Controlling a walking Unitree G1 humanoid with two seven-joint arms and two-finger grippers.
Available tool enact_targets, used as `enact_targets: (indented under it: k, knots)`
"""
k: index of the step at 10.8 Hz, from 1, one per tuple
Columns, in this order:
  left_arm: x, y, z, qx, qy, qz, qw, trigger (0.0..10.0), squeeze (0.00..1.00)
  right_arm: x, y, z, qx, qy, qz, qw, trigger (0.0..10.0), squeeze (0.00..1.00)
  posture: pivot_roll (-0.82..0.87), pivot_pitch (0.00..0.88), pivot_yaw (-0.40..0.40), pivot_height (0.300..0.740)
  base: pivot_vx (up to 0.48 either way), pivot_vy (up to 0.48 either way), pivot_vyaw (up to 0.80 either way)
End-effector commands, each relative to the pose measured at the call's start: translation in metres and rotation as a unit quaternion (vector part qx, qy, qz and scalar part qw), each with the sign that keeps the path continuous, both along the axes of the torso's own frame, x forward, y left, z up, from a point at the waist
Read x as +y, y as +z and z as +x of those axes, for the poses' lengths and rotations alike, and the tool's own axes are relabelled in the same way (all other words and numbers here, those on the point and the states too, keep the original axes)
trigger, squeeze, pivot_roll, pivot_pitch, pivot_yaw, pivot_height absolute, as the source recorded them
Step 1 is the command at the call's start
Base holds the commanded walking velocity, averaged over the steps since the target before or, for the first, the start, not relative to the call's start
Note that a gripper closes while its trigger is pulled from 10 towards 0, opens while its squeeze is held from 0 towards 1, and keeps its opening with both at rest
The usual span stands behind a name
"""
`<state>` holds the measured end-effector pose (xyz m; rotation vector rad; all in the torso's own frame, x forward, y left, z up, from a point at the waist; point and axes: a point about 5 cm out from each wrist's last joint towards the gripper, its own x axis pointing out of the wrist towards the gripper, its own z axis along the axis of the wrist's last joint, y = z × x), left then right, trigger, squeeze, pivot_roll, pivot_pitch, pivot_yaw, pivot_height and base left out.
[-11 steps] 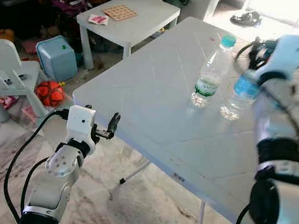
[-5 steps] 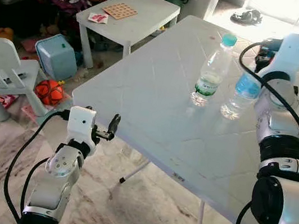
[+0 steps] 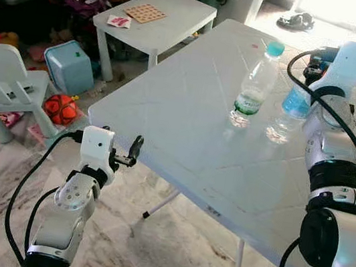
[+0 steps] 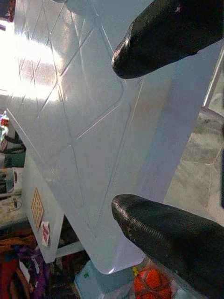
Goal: Restocking fridge
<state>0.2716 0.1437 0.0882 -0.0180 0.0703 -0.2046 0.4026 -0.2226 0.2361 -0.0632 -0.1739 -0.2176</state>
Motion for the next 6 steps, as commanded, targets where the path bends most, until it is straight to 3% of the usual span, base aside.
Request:
enact_targets:
  k: [1,3,6]
  knots:
    - [0.001,0.001,0.002,0.001,0.001,0.008,1.0,10.0,0.0,-0.003,-0.012,0.0,0.033,-0.003,0.008,0.999,0.0,0.0,0.07,0.042,0.011,0.74,0.0,0.0,0.0]
    - [0.001,0.0,0.002,0.009,0.006,0.008,1.0,10.0,0.0,-0.002,-0.016,0.0,0.047,0.003,0.015,0.999,0.0,0.0,0.08,0.041,0.01,0.74,0.0,0.0,0.0]
    - [0.001,-0.002,0.0,0.016,0.017,0.004,1.0,10.0,0.0,0.0,-0.004,-0.022,-0.025,0.007,0.008,1.0,0.0,0.0,0.07,0.037,-0.002,0.74,0.0,0.0,0.0]
